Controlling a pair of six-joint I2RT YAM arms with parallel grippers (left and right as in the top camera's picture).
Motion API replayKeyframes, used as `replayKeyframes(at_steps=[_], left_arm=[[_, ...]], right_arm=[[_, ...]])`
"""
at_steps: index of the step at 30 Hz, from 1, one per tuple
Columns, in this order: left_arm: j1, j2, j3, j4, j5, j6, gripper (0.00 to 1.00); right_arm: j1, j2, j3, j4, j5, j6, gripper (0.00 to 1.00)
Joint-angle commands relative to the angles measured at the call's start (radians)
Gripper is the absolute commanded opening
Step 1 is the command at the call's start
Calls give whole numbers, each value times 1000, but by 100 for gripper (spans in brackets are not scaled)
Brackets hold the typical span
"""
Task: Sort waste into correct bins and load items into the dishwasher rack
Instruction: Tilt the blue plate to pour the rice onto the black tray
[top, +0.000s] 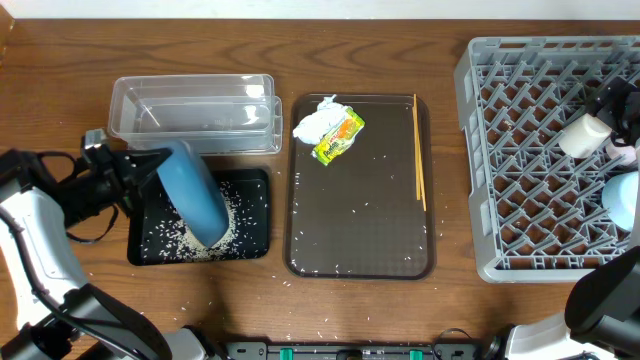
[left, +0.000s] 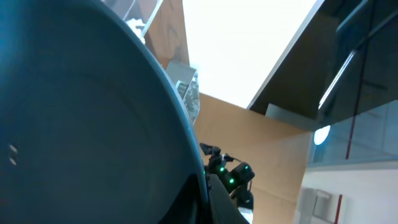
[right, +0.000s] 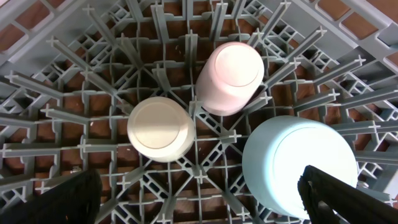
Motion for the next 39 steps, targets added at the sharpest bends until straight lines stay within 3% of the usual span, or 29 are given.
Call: replayKeyframes(at_steps=[1, 5, 9, 19, 30, 34, 39], left_arm=[[10, -11, 0, -7, 35, 53, 6], [25, -11, -1, -23, 7, 56, 6], [3, -11, -1, -34, 0, 133, 6], [2, -11, -1, -15, -11, 77, 6], [-138, -11, -1, 38, -65, 46, 6], [-119, -11, -1, 69, 24, 8, 6], [-219, -24, 2, 68, 66, 9, 6]], right_arm=[[-5, 0, -7, -1, 4, 13, 99], [-5, 0, -7, -1, 4, 13, 99], [-5, 0, -7, -1, 4, 13, 99], [-5, 0, -7, -1, 4, 13, 99], [-5, 0, -7, -1, 4, 13, 99], [-5, 0, -7, -1, 4, 13, 99], [-5, 0, -7, -1, 4, 13, 99]])
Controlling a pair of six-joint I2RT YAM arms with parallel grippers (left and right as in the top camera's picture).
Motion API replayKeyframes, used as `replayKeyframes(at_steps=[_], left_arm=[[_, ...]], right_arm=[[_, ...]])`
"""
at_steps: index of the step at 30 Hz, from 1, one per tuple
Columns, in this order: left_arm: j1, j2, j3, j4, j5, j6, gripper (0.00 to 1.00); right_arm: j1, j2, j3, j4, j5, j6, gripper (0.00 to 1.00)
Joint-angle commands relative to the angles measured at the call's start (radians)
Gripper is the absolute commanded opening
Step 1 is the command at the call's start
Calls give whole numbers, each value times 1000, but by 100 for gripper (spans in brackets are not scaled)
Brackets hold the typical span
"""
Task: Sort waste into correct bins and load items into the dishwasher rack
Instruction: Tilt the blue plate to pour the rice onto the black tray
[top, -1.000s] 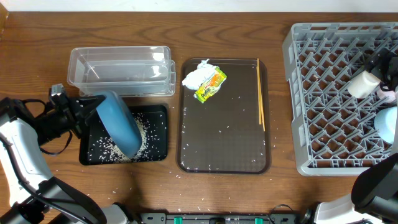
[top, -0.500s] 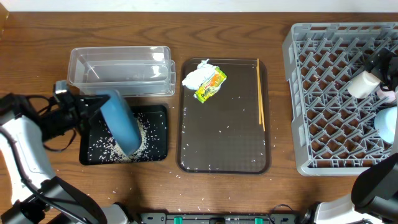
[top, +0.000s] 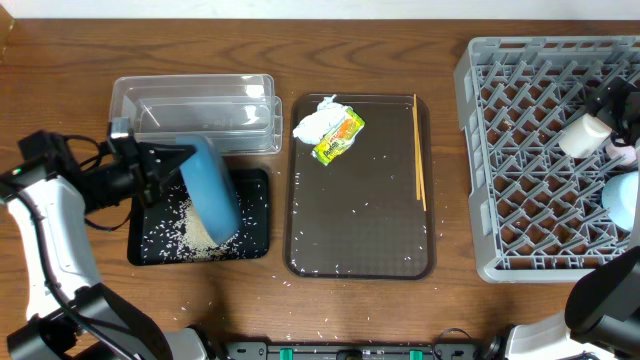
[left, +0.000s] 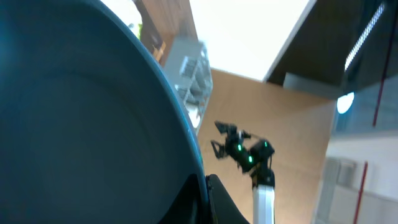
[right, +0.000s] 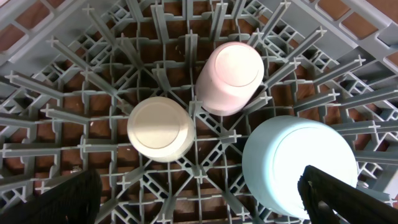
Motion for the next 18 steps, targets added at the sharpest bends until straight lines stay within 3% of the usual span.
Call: replayKeyframes(at_steps=[1, 11, 18], left_arm=[[-69, -29, 4, 24, 61, -8, 6], [-229, -143, 39, 78, -239, -123, 6], [-492, -262, 78, 188, -533, -229, 6]], right_arm=[[-5, 0, -6, -1, 4, 13, 99], [-5, 0, -6, -1, 4, 13, 99], [-5, 0, -6, -1, 4, 13, 99]])
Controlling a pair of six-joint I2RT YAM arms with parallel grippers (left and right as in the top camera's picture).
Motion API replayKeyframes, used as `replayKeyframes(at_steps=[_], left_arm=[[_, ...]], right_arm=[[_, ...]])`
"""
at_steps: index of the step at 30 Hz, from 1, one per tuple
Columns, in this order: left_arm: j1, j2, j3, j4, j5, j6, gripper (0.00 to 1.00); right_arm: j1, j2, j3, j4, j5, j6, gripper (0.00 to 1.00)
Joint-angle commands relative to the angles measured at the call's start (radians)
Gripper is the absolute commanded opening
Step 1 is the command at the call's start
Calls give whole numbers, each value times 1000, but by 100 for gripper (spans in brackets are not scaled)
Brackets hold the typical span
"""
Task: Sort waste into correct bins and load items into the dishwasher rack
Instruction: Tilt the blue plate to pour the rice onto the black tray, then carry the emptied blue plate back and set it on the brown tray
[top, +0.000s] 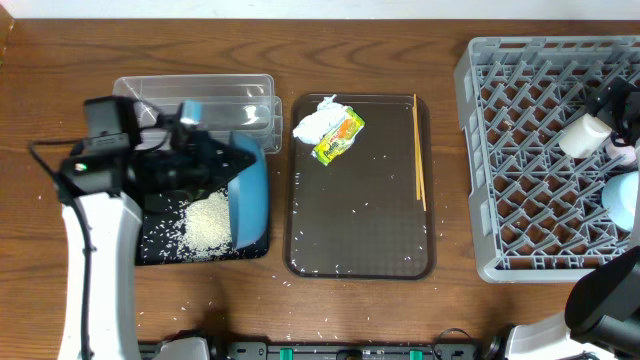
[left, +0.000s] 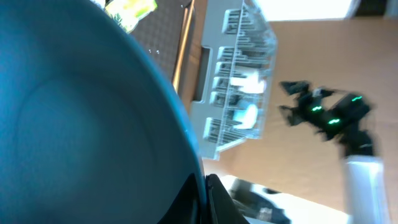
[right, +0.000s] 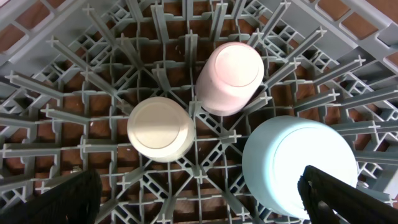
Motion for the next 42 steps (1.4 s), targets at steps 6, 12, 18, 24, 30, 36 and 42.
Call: replayKeyframes(at_steps=[6, 12, 18, 24, 30, 36, 42], left_arm=[[-449, -54, 40, 206, -513, -82, 6], [-767, 26, 39, 375, -825, 0, 6], [-991, 159, 39, 511, -935, 266, 7], [-1078, 259, 39, 557, -938, 267, 7], [-1090, 313, 39, 489, -878, 266, 6], [-1090, 317, 37, 412, -826, 267, 6], [-1090, 324, 19, 405, -788, 263, 6]], right_arm=[[-5, 0, -6, -1, 4, 13, 99], [-5, 0, -6, -1, 4, 13, 99], [-5, 0, -6, -1, 4, 13, 99], [-5, 0, -6, -1, 4, 13, 99], [-5, 0, -6, -1, 4, 13, 99], [-5, 0, -6, -1, 4, 13, 99], [-5, 0, -6, -1, 4, 13, 99]])
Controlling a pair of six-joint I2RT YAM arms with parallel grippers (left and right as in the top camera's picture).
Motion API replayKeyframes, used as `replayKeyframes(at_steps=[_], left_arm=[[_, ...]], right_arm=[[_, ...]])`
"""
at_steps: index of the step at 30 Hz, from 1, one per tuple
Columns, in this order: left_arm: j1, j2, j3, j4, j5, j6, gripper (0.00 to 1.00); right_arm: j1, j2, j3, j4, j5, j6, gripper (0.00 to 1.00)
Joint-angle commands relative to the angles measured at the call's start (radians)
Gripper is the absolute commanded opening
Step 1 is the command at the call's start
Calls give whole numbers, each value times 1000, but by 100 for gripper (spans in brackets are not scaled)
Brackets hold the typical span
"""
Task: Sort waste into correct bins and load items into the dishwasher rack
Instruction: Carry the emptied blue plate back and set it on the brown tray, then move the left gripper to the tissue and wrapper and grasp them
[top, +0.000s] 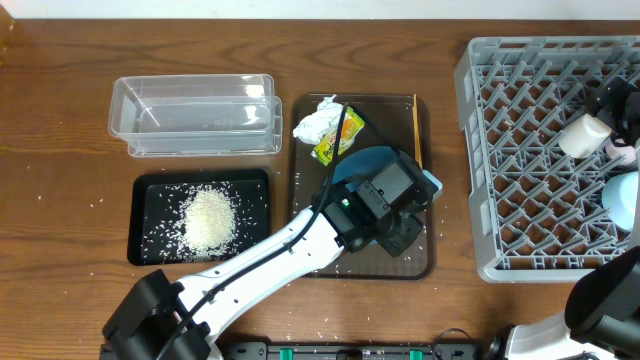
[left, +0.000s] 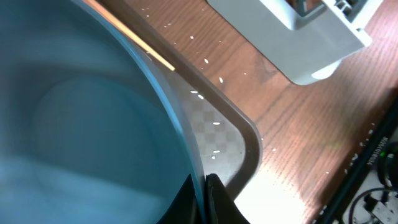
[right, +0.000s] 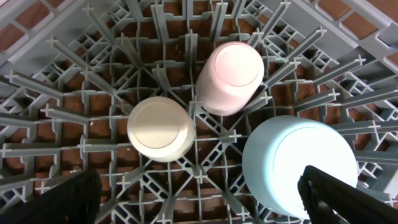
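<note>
My left gripper (left: 202, 186) is shut on the rim of a blue bowl (top: 362, 160), which fills the left wrist view (left: 81, 124). It holds the bowl over the right half of the brown tray (top: 310, 250), with the arm covering most of it from above. A heap of rice (top: 208, 215) lies in the black bin (top: 150, 190). My right gripper (right: 202, 196) hangs open over the grey dishwasher rack (top: 530, 170), above a cream cup (right: 160, 129), a pink cup (right: 229, 78) and a pale blue cup (right: 300, 165).
A clear plastic bin (top: 195, 115) stands behind the black one. On the brown tray's far end lie a crumpled napkin (top: 315, 120), a yellow-green wrapper (top: 340, 138) and a chopstick (top: 419, 150). Loose rice grains dot the tray and the table.
The left arm has carried the blue bowl from the black bin's right edge to over the right half of the brown tray. The rice heap stays in the black bin. The right gripper is unchanged.
The left gripper first held the blue bowl tipped over the black bin, with rice scattered there. It stayed tipped, then stood on edge at the bin's right side beside a rice heap. Now the bowl is over the brown tray. The right gripper stayed open over the rack.
</note>
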Motion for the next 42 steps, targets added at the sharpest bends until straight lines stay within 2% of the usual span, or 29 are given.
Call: replayKeyframes(at_steps=[1, 4, 6, 8, 9, 10, 17, 18, 20, 26, 28, 31, 35, 38, 42], left_arm=[[0, 11, 1, -6, 25, 16, 6], [0, 16, 1, -18, 25, 16, 7], [0, 17, 1, -29, 25, 16, 11], [0, 17, 1, -33, 24, 16, 17], [0, 16, 1, -33, 24, 16, 25], [0, 17, 1, -32, 24, 16, 28], [23, 5, 4, -16, 16, 16, 29], [35, -1, 6, -8, 16, 16, 34], [68, -19, 12, 6, 16, 16, 44], [212, -71, 16, 69, 16, 15, 57], [280, -83, 16, 110, 16, 1, 68], [386, -89, 18, 183, 34, -108, 70], [496, -78, 30, 238, 167, -46, 70], [523, -43, 102, 132, 158, 52, 70], [501, 57, 306, -169, -35, 201, 77]], right_arm=[[-5, 0, -6, -1, 4, 13, 99], [-5, 0, -6, -1, 4, 13, 99], [-5, 0, -6, -1, 4, 13, 99], [-5, 0, -6, -1, 4, 13, 99], [-5, 0, -6, -1, 4, 13, 99], [-5, 0, -6, -1, 4, 13, 99], [-5, 0, -6, -1, 4, 13, 99], [-5, 0, -6, -1, 4, 13, 99], [-5, 0, -6, -1, 4, 13, 99], [-5, 0, -6, -1, 4, 13, 99], [-5, 0, -6, -1, 4, 13, 99], [-5, 0, -6, -1, 4, 13, 99], [-5, 0, -6, -1, 4, 13, 99], [-5, 0, -6, -1, 4, 13, 99], [-5, 0, -6, -1, 4, 13, 99]])
